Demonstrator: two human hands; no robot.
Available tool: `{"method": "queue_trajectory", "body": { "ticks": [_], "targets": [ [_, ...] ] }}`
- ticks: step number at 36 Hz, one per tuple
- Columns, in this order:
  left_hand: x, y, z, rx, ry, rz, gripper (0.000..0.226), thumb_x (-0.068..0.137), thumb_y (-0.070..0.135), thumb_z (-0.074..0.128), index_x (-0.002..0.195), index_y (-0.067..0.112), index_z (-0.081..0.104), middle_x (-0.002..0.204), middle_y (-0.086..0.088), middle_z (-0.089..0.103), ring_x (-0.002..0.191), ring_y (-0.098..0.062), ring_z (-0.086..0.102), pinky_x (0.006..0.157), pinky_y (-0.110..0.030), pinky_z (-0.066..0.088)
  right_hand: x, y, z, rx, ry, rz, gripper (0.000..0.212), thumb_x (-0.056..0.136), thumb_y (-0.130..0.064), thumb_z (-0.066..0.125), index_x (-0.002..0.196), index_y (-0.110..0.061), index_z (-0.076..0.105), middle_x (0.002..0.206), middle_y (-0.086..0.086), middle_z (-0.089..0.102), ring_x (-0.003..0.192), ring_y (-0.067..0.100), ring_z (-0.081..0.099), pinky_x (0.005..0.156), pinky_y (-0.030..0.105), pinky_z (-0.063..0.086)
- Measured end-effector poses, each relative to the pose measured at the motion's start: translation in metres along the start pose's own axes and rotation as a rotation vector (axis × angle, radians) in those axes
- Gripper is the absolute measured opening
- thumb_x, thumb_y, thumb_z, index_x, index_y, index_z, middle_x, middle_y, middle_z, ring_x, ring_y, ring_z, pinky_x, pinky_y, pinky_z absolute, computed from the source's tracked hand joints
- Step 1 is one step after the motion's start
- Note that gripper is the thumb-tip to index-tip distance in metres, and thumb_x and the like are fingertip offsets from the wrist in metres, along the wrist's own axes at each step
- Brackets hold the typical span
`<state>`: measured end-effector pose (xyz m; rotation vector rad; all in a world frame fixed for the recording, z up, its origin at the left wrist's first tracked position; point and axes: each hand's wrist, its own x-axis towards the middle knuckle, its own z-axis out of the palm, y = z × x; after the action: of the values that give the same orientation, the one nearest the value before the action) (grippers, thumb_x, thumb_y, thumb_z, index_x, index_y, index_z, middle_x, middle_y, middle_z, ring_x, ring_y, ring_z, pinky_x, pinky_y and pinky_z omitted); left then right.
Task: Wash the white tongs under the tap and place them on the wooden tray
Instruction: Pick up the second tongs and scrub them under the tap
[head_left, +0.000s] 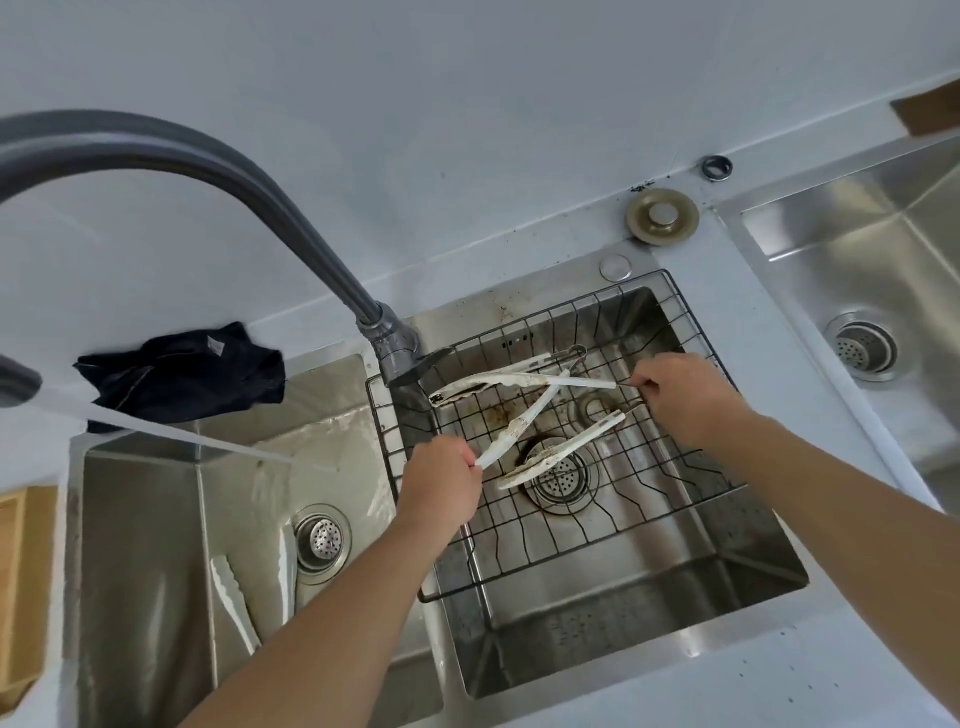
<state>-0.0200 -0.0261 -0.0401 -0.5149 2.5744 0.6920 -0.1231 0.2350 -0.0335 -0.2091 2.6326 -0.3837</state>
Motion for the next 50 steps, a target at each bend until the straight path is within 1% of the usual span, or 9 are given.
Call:
{"method": "queue_trajectory", "body": {
  "ticks": [10, 14, 19, 23, 30, 35, 40, 44, 50],
  "targets": [
    [0.007, 0.0, 0.017, 0.106, -0.042, -0.037, 0.014, 0.089, 0.011, 0.065, 0.094, 0.018, 0.076, 0.087, -0.008, 0.066, 0.068, -0.019, 0.061, 0.052, -0.025, 0.043, -0.016, 0.015, -0.014, 0.08, 0.016, 0.059, 0.024, 0.097, -0.007, 0.052, 0.103, -0.018, 0.072, 0.094, 0.006, 0.065, 0.073, 0.02, 0.058, 0.061, 0.026, 0.043],
    [0.005, -0.001, 0.017, 0.078, -0.056, -0.03, 0.015, 0.09, 0.01, 0.064, 0.097, 0.017, 0.075, 0.099, -0.007, 0.069, 0.085, -0.021, 0.064, 0.071, -0.03, 0.052, -0.019, 0.016, -0.016, 0.134, 0.038, 0.091, 0.02, 0.096, -0.007, 0.055, 0.101, -0.016, 0.073, 0.088, 0.004, 0.064, 0.063, 0.009, 0.052, 0.051, 0.02, 0.036],
    [-0.006, -0.006, 0.01, 0.028, -0.044, -0.009, 0.018, 0.093, 0.019, 0.063, 0.109, 0.018, 0.071, 0.104, -0.007, 0.069, 0.083, -0.02, 0.065, 0.062, -0.024, 0.049, -0.024, 0.011, -0.019, 0.226, 0.044, 0.134, 0.018, 0.094, -0.004, 0.057, 0.096, -0.013, 0.072, 0.078, 0.001, 0.062, 0.069, 0.023, 0.066, 0.058, 0.027, 0.052],
    [-0.021, -0.009, -0.002, -0.038, -0.044, 0.034, 0.018, 0.094, 0.023, 0.063, 0.109, 0.017, 0.071, 0.098, -0.001, 0.073, 0.087, -0.019, 0.068, 0.077, -0.033, 0.058, -0.03, 0.005, -0.021, 0.313, 0.028, 0.153, 0.016, 0.094, -0.004, 0.059, 0.091, -0.017, 0.068, 0.085, 0.006, 0.07, 0.07, 0.02, 0.071, 0.063, 0.027, 0.054],
    [-0.05, -0.003, -0.018, -0.307, -0.076, 0.021, 0.026, 0.093, 0.026, 0.068, 0.119, 0.025, 0.067, 0.103, 0.01, 0.067, 0.077, 0.0, 0.062, 0.053, -0.004, 0.045, -0.045, -0.009, -0.019, 0.476, -0.054, 0.223, 0.013, 0.094, -0.005, 0.062, 0.09, -0.016, 0.068, 0.082, 0.004, 0.074, 0.061, 0.009, 0.074, 0.048, 0.017, 0.05],
    [-0.062, 0.006, -0.03, -0.491, -0.09, 0.017, 0.023, 0.091, 0.032, 0.071, 0.114, 0.031, 0.066, 0.101, 0.016, 0.068, 0.086, 0.004, 0.063, 0.061, -0.007, 0.043, -0.059, -0.022, -0.014, 0.574, -0.127, 0.217, 0.012, 0.092, -0.003, 0.066, 0.086, -0.013, 0.069, 0.075, 0.007, 0.075, 0.061, 0.013, 0.075, 0.076, 0.042, 0.064],
    [-0.068, 0.014, -0.037, -0.69, -0.102, 0.029, 0.024, 0.087, 0.031, 0.075, 0.111, 0.03, 0.071, 0.101, 0.012, 0.072, 0.079, -0.001, 0.068, 0.08, -0.026, 0.058, -0.074, -0.036, -0.011, 0.757, -0.177, 0.216, 0.008, 0.089, 0.006, 0.066, 0.088, -0.001, 0.069, 0.074, 0.017, 0.074, 0.062, 0.021, 0.075, 0.059, 0.025, 0.06],
    [-0.074, 0.017, -0.042, -0.83, -0.111, 0.029, 0.018, 0.085, 0.032, 0.077, 0.101, 0.035, 0.074, 0.101, 0.01, 0.075, 0.074, -0.005, 0.068, 0.077, -0.029, 0.055, -0.088, -0.048, -0.005, 0.901, -0.224, 0.218, 0.006, 0.088, 0.01, 0.064, 0.09, 0.005, 0.067, 0.073, 0.02, 0.072, 0.067, 0.029, 0.073, 0.07, 0.033, 0.064],
    [-0.084, 0.021, -0.051, -1.0, -0.171, 0.055, 0.016, 0.09, 0.024, 0.073, 0.106, 0.028, 0.073, 0.104, 0.007, 0.077, 0.104, -0.012, 0.07, 0.093, -0.034, 0.058, -0.108, -0.068, -0.003, 1.068, -0.283, 0.201, 0.012, 0.088, 0.014, 0.063, 0.099, 0.011, 0.064, 0.077, 0.02, 0.072, 0.063, 0.023, 0.072, 0.061, 0.027, 0.062]
  ]
}}
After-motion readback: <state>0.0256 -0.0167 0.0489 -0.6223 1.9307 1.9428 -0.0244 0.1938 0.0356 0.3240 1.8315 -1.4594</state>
